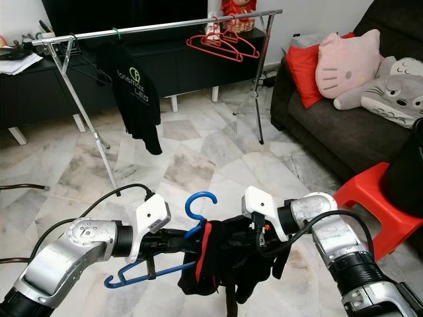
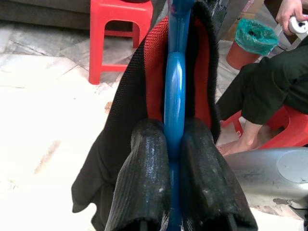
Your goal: Hang hanger
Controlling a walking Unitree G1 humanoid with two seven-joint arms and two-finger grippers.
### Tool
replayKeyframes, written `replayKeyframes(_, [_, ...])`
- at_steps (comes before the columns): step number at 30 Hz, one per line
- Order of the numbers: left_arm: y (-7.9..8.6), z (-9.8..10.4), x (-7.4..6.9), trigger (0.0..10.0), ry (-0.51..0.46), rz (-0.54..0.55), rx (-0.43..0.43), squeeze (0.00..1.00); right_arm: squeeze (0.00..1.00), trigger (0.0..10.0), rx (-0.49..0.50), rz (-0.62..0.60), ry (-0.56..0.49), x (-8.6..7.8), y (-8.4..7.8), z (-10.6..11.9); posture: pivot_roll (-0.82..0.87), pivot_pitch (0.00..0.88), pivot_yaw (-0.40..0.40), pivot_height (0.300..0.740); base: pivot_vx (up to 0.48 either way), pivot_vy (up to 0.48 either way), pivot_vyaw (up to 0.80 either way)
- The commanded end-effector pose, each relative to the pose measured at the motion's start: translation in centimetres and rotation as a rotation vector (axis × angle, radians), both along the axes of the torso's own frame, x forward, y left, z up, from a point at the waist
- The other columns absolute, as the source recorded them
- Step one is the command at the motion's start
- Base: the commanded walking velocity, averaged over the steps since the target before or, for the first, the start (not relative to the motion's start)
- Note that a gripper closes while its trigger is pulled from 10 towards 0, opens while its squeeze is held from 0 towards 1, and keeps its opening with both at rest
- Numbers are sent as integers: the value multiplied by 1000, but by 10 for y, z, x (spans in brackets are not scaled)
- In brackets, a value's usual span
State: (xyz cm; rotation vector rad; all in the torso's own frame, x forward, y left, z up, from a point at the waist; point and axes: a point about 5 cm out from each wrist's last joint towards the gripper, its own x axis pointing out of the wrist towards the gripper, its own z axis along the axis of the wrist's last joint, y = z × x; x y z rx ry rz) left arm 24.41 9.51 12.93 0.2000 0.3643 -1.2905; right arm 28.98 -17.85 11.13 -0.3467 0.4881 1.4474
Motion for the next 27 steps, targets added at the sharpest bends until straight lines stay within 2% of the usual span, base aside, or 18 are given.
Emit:
replayKeyframes(1, [-8, 11, 4, 10000, -54, -17, -43, 0, 0, 0, 39, 24, -27, 4, 10, 6, -57, 0, -38, 740, 0, 0, 0])
replayKeyframes(8, [-9, 11, 7, 10000, -75, -7, -36, 0, 0, 0, 39, 30, -25, 3, 10, 6, -59, 0, -38, 740, 0, 0, 0])
replayKeyframes(13, [-9, 14, 6, 10000, -69, -30, -67, 0, 0, 0, 37, 26, -26, 3, 10, 6, -58, 0, -39, 740, 0, 0, 0])
replayKeyframes(14, [-8, 14, 5, 10000, -71, -36, -72, 145, 0, 0, 37, 25, -26, 3, 10, 6, -58, 0, -39, 740, 0, 0, 0])
replayKeyframes(15, [-8, 14, 6, 10000, -77, -36, -73, 1000, 0, 0, 36, 24, -25, 3, 10, 5, -55, 0, -38, 740, 0, 0, 0])
replayKeyframes(22, [0, 10, 4, 10000, -49, -44, -59, 1000, 0, 0, 25, 43, -12, -1, 13, 1, -49, 0, -37, 740, 0, 0, 0])
replayKeyframes(27, [9, 11, 3, 10000, -39, -65, -47, 1000, 0, 0, 8, 26, -10, 0, 8, -2, -47, 0, -34, 740, 0, 0, 0])
